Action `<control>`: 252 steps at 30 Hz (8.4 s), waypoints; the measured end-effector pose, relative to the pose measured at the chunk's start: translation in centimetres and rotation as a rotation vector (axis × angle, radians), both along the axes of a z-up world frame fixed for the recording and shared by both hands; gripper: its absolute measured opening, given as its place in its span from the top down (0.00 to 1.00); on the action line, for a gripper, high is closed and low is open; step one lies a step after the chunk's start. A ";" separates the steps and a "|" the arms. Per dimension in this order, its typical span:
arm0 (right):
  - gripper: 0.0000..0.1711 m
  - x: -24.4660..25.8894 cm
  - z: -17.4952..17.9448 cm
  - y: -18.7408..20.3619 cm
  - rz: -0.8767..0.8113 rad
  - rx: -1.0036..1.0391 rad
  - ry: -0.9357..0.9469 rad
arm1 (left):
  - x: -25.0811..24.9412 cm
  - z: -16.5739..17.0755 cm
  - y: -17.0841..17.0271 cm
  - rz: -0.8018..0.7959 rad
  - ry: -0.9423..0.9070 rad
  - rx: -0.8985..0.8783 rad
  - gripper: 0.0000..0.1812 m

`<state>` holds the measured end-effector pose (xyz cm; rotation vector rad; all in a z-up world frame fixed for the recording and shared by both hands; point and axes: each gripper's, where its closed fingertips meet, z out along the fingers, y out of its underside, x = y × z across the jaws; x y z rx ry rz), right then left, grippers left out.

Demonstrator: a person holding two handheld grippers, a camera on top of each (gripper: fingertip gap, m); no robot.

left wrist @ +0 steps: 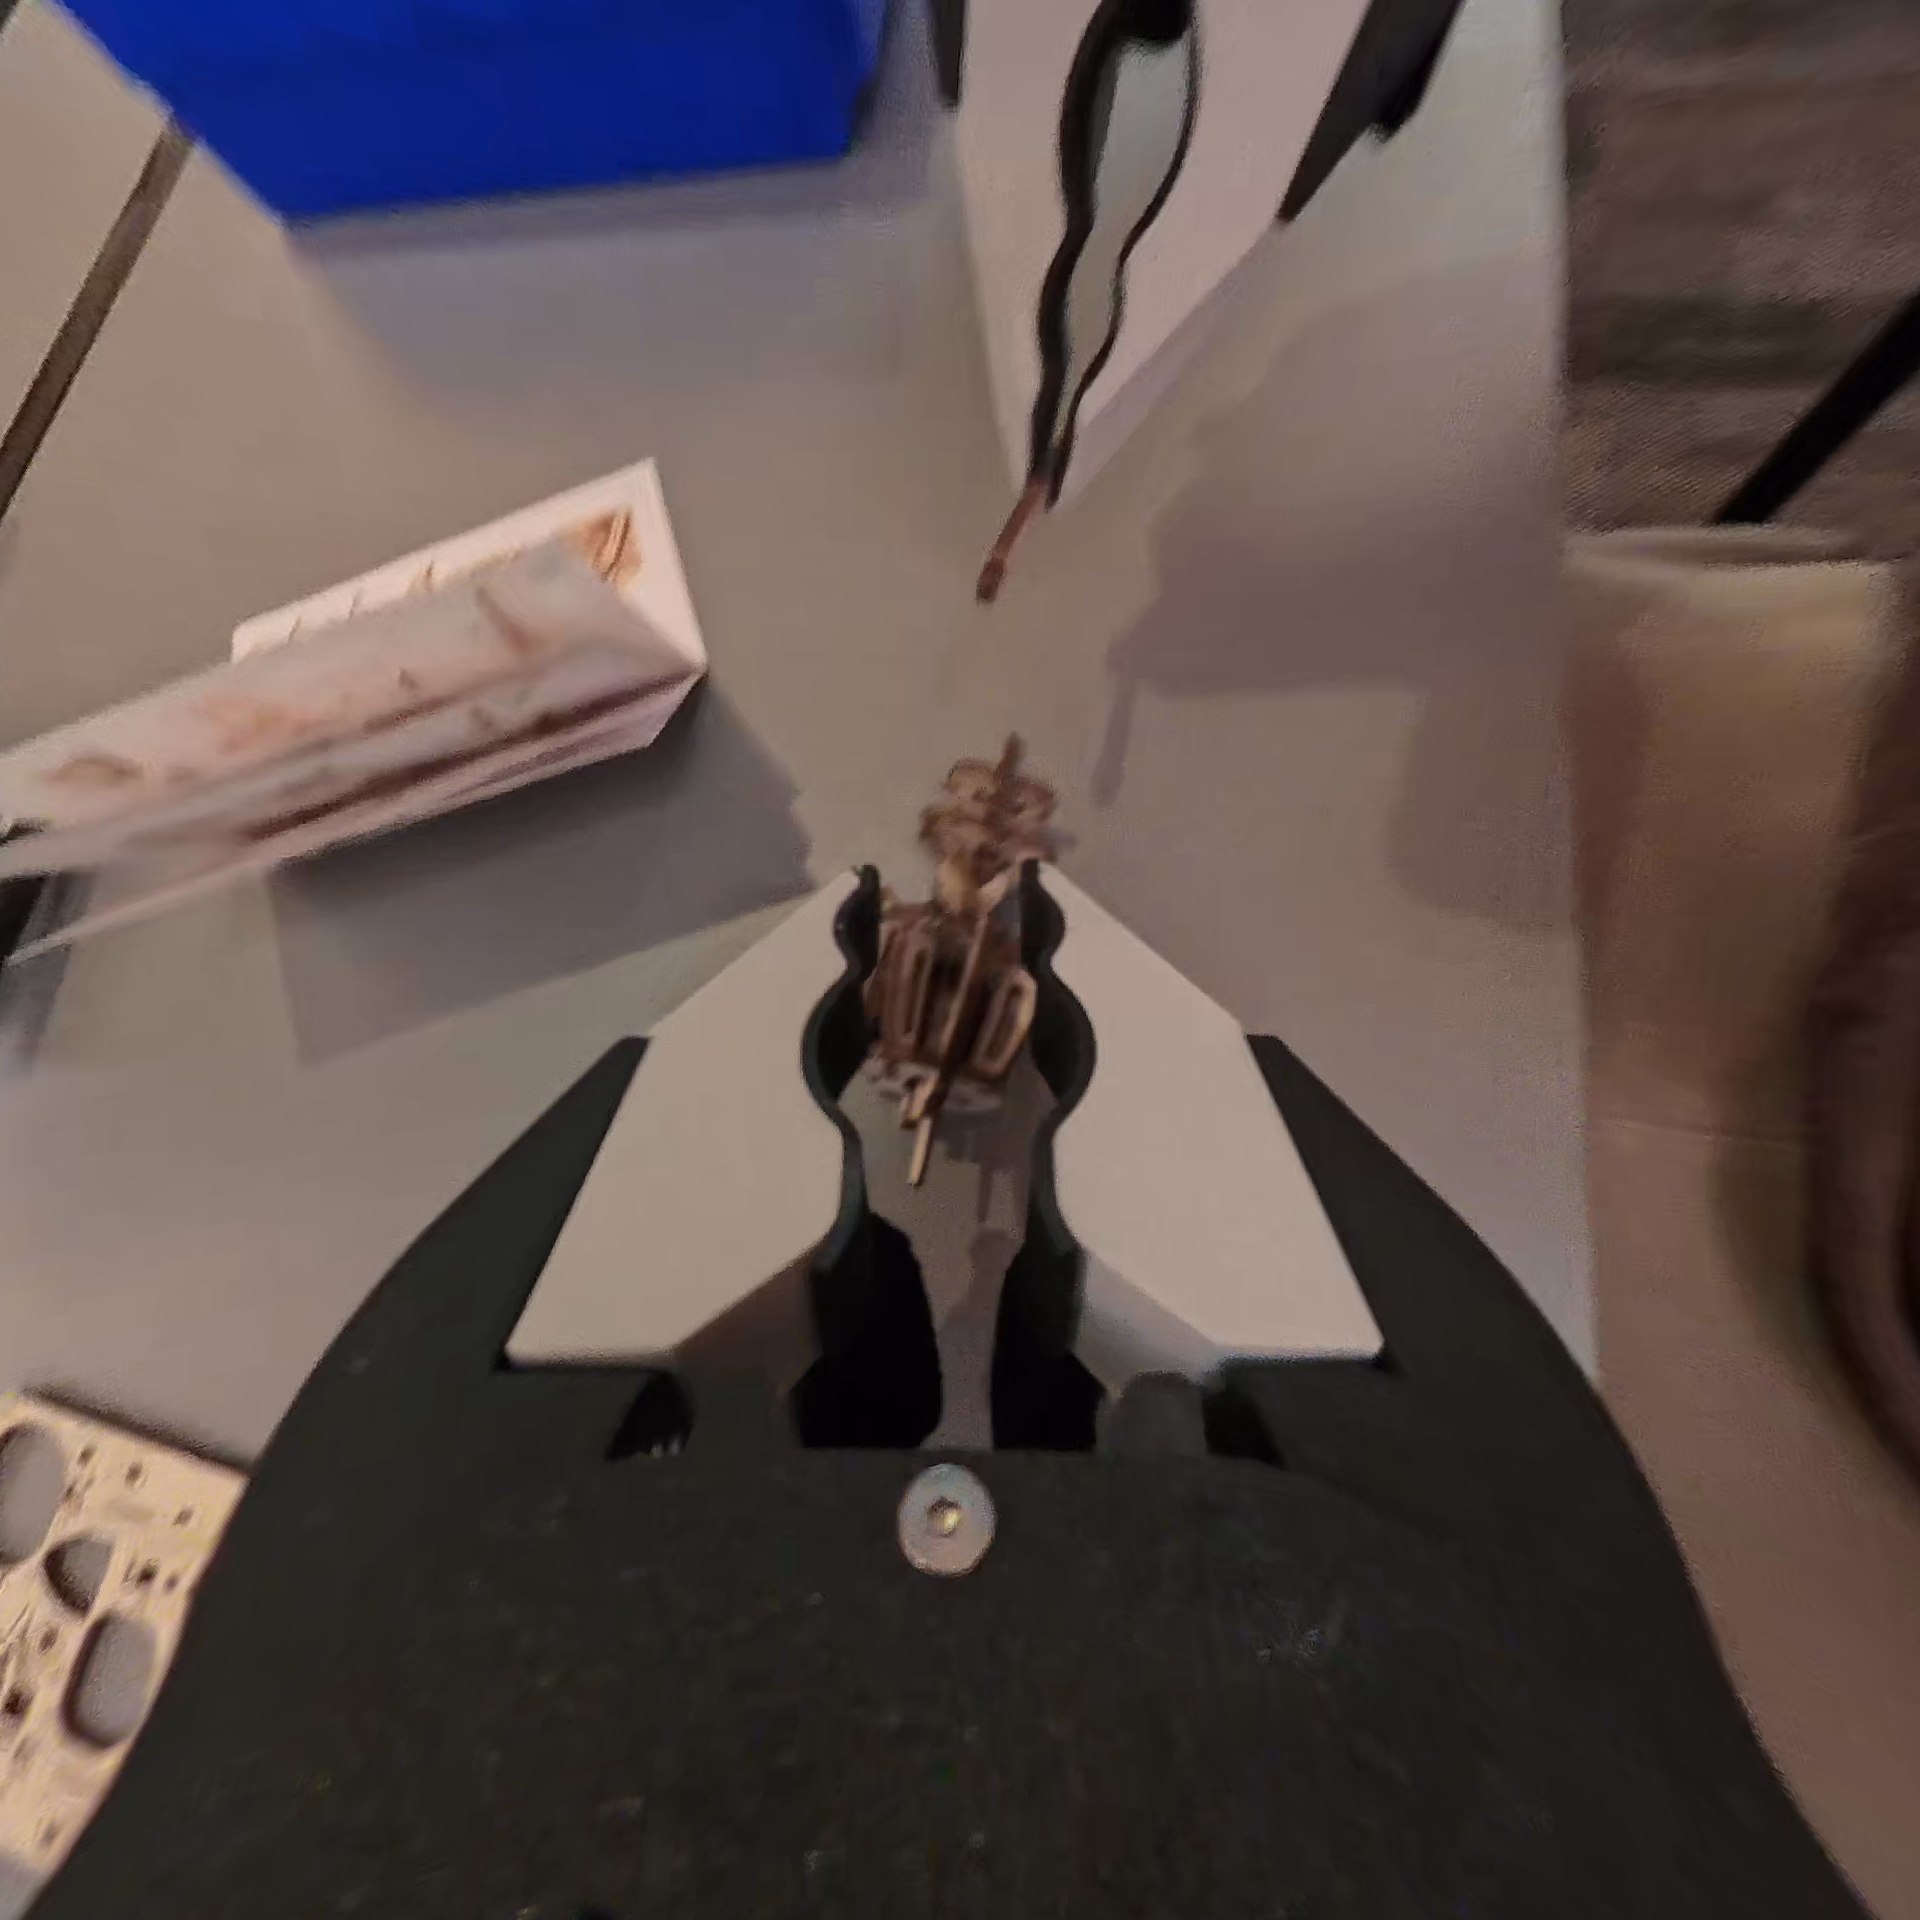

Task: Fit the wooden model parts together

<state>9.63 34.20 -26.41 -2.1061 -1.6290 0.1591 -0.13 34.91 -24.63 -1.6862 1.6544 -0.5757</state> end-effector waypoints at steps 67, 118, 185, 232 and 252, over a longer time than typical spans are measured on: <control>0.98 -6.2 -2.3 1.5 0.168 0.216 0.237 | 0.1 -5.6 2.2 0.273 0.245 -0.530 1.00; 0.99 -5.5 -2.5 1.7 0.058 0.092 0.275 | 0.7 -1.2 1.3 0.145 0.076 -0.143 0.91; 0.99 -6.9 2.3 -2.8 0.099 -0.400 0.744 | -0.4 0.8 -3.5 0.034 -0.068 -0.174 0.66; 0.99 -6.9 3.8 -0.1 -0.044 -0.242 0.834 | -0.1 2.7 -0.2 0.132 -0.532 -0.612 0.73; 0.99 -7.3 -1.0 -0.4 -0.086 -0.307 0.712 | -0.8 -2.8 -0.8 0.106 -0.202 -0.328 0.72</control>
